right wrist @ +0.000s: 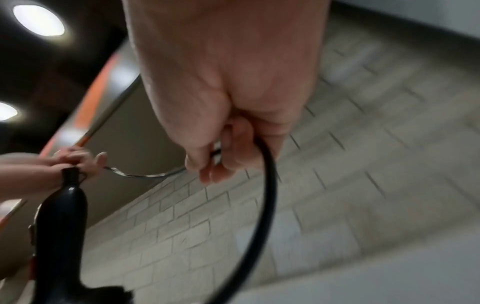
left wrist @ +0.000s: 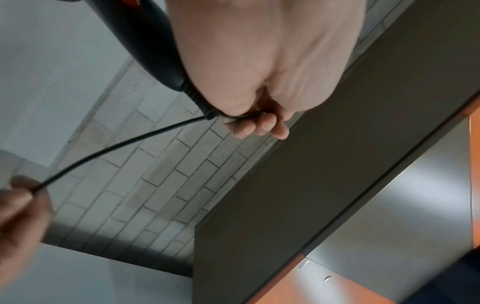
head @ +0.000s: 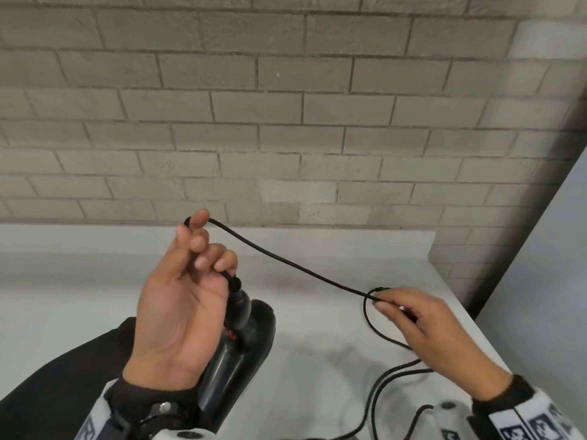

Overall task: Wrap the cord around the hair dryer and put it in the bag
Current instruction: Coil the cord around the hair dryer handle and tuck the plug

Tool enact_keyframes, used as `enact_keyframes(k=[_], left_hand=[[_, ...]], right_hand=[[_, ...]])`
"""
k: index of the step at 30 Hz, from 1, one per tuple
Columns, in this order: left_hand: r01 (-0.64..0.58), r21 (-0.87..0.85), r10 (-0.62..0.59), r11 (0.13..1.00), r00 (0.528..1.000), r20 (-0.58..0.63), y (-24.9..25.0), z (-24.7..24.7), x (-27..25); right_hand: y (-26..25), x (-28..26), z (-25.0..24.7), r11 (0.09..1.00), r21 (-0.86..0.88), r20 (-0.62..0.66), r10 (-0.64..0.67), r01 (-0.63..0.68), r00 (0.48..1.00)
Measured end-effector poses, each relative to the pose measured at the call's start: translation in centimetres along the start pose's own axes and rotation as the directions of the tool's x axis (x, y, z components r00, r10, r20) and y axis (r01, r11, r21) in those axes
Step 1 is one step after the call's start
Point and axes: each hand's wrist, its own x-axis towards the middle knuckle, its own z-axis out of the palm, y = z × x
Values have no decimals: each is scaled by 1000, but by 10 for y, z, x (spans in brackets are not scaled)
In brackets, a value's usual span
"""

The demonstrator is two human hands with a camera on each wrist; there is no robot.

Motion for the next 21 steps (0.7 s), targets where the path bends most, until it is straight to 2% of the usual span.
enact_keyframes(k=[2,4,6,8,12,15,18,21], left_hand=[[-7,60,6,998,1000,16,-11,-2,-2],[-17,155,13,988,1000,27,-24,-4,-4],[-21,240,12,971,999,38,-36,-6,-8],[-16,315,8,949,1000,27,-45,-8,-12],[-10,463,-2,887,1000,25,-57,-12,-19],[8,517,-41,856,998,53,-61,-17,-20],[30,547,-112,837,987,117,-62,-19,-20],[22,598,-171,801,966,193,-62,-21,-21]], right_hand=[[-9,1,-12,967,-246,142,-27,62,990],[-28,-4,-13,917,-384,286,5,110,958],[-46,-13,-7,884,-423,419,-1,196,908],[-62,-20,-3,881,-407,477,-21,242,879],[-83,-23,-11,893,-321,356,-195,315,914],[-98,-15,-23,892,-213,265,-340,399,902],[-105,-1,-28,917,-38,209,-380,396,901],[-107,14,-21,934,97,127,-355,345,926]])
